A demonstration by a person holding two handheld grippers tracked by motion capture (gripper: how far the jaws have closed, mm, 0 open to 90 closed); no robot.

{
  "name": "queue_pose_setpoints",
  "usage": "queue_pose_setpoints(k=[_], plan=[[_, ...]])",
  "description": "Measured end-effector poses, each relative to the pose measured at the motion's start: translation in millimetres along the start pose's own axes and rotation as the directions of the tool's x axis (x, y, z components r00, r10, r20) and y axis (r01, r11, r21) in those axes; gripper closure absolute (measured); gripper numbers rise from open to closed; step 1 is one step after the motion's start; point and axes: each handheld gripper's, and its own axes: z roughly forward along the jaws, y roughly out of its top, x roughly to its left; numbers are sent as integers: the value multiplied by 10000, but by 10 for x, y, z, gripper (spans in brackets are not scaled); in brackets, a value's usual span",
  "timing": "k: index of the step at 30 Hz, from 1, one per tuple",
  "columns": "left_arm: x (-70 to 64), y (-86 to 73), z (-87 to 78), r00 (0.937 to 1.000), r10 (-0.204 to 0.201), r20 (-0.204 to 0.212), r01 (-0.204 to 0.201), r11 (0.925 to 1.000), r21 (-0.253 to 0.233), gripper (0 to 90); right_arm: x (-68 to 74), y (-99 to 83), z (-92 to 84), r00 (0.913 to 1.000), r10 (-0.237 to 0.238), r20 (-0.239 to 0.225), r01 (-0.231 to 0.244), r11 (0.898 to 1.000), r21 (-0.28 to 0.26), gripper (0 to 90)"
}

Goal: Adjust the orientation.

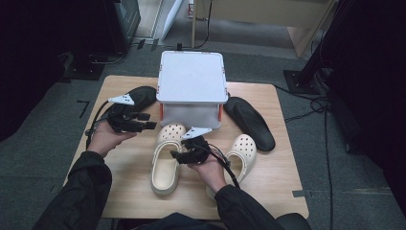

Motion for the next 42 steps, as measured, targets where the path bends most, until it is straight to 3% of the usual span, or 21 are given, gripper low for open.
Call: queue_pose_setpoints(k=[5,12,17,23,27,32,36,39,42], plan=[[5,115,2,9999,144,79,-144,9999,-87,436,-11,14,-18,10000,31,15,-31,9999,148,424],[38,228,-36,9999,100,90,-96,9992,-387,425,-76,-9,-125,9999,138,-72,-135,9994,313,543],[40,358,-44,9995,314,-54,-315,9992,-261,424,-73,-17,-139,9996,273,-93,-270,9992,300,588],[48,531,-96,9986,507,113,-499,9968,-619,429,-105,-16,-209,9994,313,120,-317,9989,339,692],[57,584,-80,9979,637,114,-630,9966,-537,425,-128,-21,-224,9983,577,69,-579,9979,294,737],[78,602,-47,9973,732,85,-726,9957,-577,424,-140,-16,-250,9979,552,339,-560,9982,229,764],[79,621,5,9965,832,48,-825,9926,-889,423,-138,1,-262,9978,458,487,-469,9987,222,772],[69,654,58,9954,954,52,-947,9929,-720,422,-140,54,-301,9975,276,644,-281,9996,57,779],[88,681,113,9957,918,91,-910,9937,-656,422,-157,82,-328,9973,384,633,-379,9992,-87,781]])
